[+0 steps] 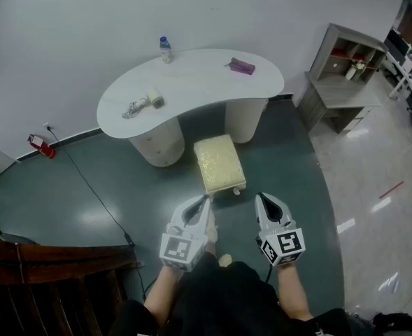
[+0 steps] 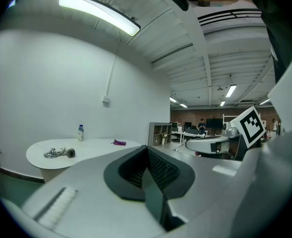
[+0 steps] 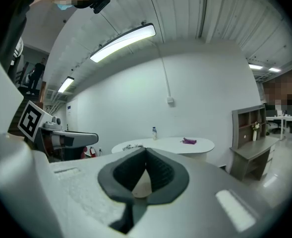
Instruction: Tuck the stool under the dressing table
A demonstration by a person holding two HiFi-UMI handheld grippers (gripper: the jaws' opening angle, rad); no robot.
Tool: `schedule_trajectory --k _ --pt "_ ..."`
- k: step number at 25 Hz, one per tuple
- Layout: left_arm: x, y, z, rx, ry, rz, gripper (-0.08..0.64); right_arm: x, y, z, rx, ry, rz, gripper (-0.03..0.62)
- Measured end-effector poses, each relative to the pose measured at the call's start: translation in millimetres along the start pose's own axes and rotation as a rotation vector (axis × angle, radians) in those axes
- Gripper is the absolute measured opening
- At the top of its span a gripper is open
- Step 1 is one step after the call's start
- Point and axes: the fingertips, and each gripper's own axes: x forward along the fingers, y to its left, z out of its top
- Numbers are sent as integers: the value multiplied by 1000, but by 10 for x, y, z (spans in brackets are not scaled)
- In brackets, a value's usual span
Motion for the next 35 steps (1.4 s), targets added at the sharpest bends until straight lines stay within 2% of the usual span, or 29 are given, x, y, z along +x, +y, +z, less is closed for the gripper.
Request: schedule_trajectory --k 7,14,23,27,35 --pt "784 527 81 -9 -2 -30 8 807 -287 197 -15 17 3 2" --pt "1342 1225 93 -55 13 -15 8 1713 -436 381 -22 47 32 2" --pt "1875 1914 -224 -103 82 1 8 2588 -590 297 -27 108 37 2" --pt "2036 2057 -416 -128 127 7 8 2842 -676 142 1 147 46 2" --pt "2321 2220 -1071 -184 226 54 8 3276 -918 -462 38 240 94 2"
